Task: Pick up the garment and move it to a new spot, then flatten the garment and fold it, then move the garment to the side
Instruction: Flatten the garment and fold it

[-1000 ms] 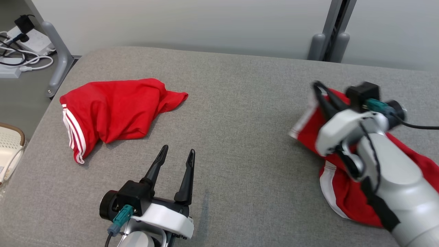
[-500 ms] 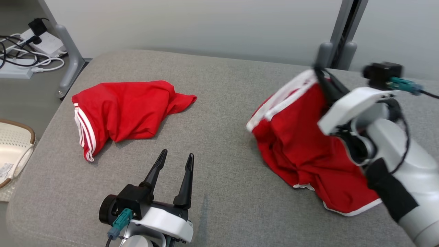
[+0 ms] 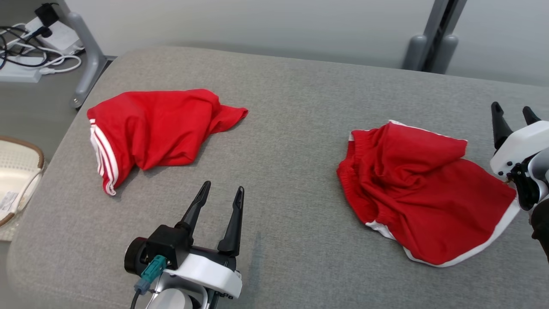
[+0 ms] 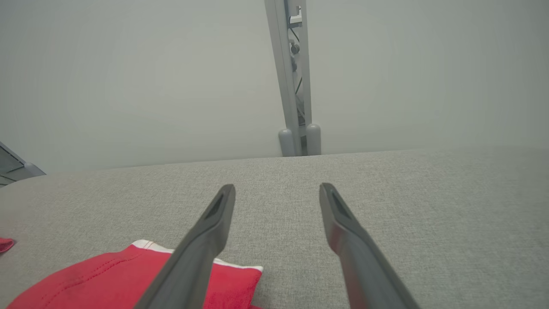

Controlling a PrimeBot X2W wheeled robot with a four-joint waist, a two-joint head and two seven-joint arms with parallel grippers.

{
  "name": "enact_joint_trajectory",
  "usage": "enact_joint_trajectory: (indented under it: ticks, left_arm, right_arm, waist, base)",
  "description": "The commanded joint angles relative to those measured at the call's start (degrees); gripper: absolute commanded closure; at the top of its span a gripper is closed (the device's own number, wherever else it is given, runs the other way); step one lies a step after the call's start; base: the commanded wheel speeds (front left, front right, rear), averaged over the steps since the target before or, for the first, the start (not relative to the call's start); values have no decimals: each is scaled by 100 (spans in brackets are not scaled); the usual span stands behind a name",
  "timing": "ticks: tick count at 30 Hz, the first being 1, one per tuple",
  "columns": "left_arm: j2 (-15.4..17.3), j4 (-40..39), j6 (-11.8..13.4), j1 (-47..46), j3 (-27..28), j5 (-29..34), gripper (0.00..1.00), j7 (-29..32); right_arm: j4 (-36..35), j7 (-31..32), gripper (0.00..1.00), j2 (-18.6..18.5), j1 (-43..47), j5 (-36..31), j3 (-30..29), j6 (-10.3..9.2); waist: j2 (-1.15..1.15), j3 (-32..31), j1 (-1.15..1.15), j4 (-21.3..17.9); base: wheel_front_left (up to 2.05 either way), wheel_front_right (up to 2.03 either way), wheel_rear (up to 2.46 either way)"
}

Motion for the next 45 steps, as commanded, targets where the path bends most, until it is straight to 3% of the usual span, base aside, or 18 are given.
enact_joint_trajectory:
  ticks: [1, 4, 8, 12, 21, 31, 38, 45]
  left_arm:
    - [21, 15, 16, -62, 29, 16, 0, -3]
    - [24, -8, 21, -53, 84, 24, 0, -3]
    - [22, -136, -9, -41, 185, 68, 0, -3]
    - [26, -316, -24, 35, 237, -1, 0, -3]
    - [23, -384, -47, 160, 289, -130, 0, -3]
    - [23, -279, -91, 338, 333, -159, 0, -3]
    - [22, -200, -183, 345, 209, -125, 0, -3]
    - [22, 374, -542, 66, -465, 65, 0, -3]
  right_arm:
    - [-8, -111, 0, -77, 50, -101, 35, -2]
    - [-480, -196, 0, 57, 201, -130, 31, -2]
    - [-2085, -192, 0, -259, 695, -658, -325, -2]
    - [-3410, -187, 0, -220, 1494, -1249, -1014, -2]
    - [-5281, -185, 0, 281, 3287, -2158, -2277, -2]
    - [-6088, -186, 0, 720, 4659, -2563, -3030, -2]
    - [-6063, -186, 0, 845, 4735, -2615, -3114, -2]
    - [-5988, -186, 0, 874, 4623, -2590, -3163, -2]
  waist:
    - [0, -45, 0, -72]
    - [0, -136, 0, -214]
    - [0, -259, 0, -457]
    - [0, -399, 0, -695]
    - [0, -603, 0, -1109]
    - [0, -722, 0, -1290]
    - [0, -718, 0, -1382]
    - [0, -584, 0, -1515]
  base:
    - [0, 0, 0]
    - [0, 0, 0]
    - [0, 0, 0]
    - [0, 0, 0]
    - [0, 0, 0]
    - [0, 0, 0]
    - [0, 0, 0]
    - [0, 0, 0]
